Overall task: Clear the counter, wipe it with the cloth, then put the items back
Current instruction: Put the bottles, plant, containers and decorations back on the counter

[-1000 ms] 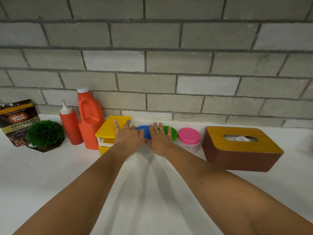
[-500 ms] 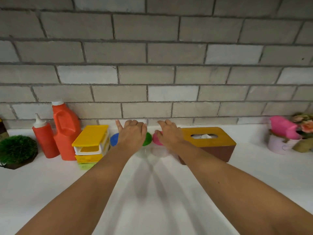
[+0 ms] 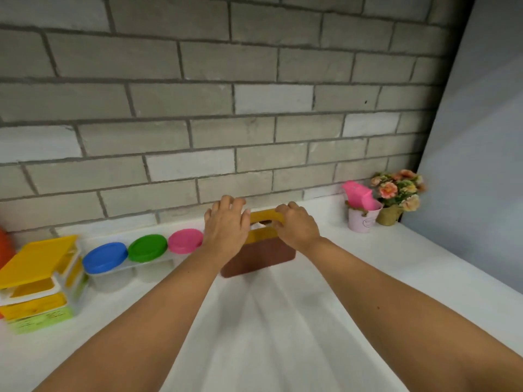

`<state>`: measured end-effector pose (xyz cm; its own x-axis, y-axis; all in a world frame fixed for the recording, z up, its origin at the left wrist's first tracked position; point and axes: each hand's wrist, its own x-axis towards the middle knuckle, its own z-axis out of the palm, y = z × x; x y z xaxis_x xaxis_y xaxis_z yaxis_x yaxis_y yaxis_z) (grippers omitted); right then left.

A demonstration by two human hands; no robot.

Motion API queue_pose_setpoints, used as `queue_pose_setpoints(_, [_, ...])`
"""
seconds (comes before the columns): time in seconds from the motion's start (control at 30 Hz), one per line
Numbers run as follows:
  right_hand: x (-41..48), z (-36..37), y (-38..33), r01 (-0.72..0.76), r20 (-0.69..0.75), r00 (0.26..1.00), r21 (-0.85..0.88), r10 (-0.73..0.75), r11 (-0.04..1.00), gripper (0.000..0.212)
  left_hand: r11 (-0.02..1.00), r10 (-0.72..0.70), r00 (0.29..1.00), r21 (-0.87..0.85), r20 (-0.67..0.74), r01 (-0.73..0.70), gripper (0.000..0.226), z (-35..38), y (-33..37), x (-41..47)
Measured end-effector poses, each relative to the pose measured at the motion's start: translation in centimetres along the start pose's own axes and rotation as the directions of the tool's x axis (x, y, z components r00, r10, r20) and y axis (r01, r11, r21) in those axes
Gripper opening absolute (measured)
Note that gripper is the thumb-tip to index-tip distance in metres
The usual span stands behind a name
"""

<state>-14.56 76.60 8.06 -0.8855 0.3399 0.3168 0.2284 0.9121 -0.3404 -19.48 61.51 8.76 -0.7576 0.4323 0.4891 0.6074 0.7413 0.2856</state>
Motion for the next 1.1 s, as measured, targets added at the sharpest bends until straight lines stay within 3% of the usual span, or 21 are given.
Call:
queue_pose_setpoints(0.17, [-0.3,-1.8,7.6,-0.095,-0.02,0.995,0.041,0.096,0.995,0.038,0.997,0.057,0.998,-0.053,0.033,-0.055,0.037,3.0,5.8,1.0])
queue_pose_setpoints(0.37, [0.1,-3.0,17.0,-0.205,0.008,0.979,0.048,0.205,0.978,0.037,0.992,0.035,0.996,-0.121,0.081,-0.025,0.037,7.9,12.4,2.6])
queue_pose_setpoints(0.57, [1.4,-2.8,25.5,-0.3,0.064,0.953,0.095,0.295,0.949,0.039,0.977,-0.043,0.986,-0.199,0.159,0.074,0.036,14.1,18.5,3.8])
queue_pose_setpoints(0.7, [2.3,-2.3,29.5,-0.361,0.078,0.933,0.235,0.352,0.903,0.04,0.928,-0.16,0.961,-0.298,0.224,0.224,0.037,18.0,20.7,4.5])
queue_pose_setpoints(0.77, [3.1,-2.0,31.0,-0.369,0.093,0.928,0.373,0.362,0.851,0.042,0.833,-0.242,0.931,-0.433,0.272,0.343,0.037,19.2,21.5,4.7])
queue_pose_setpoints(0.87, [4.3,-1.3,32.5,-0.351,0.122,0.932,0.54,0.342,0.765,0.046,0.557,-0.356,0.819,-0.602,0.449,0.572,0.04,20.8,22.3,5.3])
queue_pose_setpoints(0.93, [5.0,-1.0,33.0,-0.353,0.144,0.928,0.633,0.343,0.689,0.051,0.396,-0.372,0.741,-0.626,0.559,0.671,0.046,21.8,22.6,6.0])
queue_pose_setpoints(1.03, [6.2,-0.2,33.3,-0.356,0.174,0.922,0.729,0.345,0.585,0.054,0.213,-0.351,0.684,-0.657,0.639,0.723,0.051,22.6,23.2,7.2])
queue_pose_setpoints(1.1, [7.1,0.5,33.5,-0.36,0.187,0.918,0.766,0.351,0.533,0.056,0.146,-0.33,0.678,-0.675,0.657,0.724,0.053,23.3,23.9,8.2])
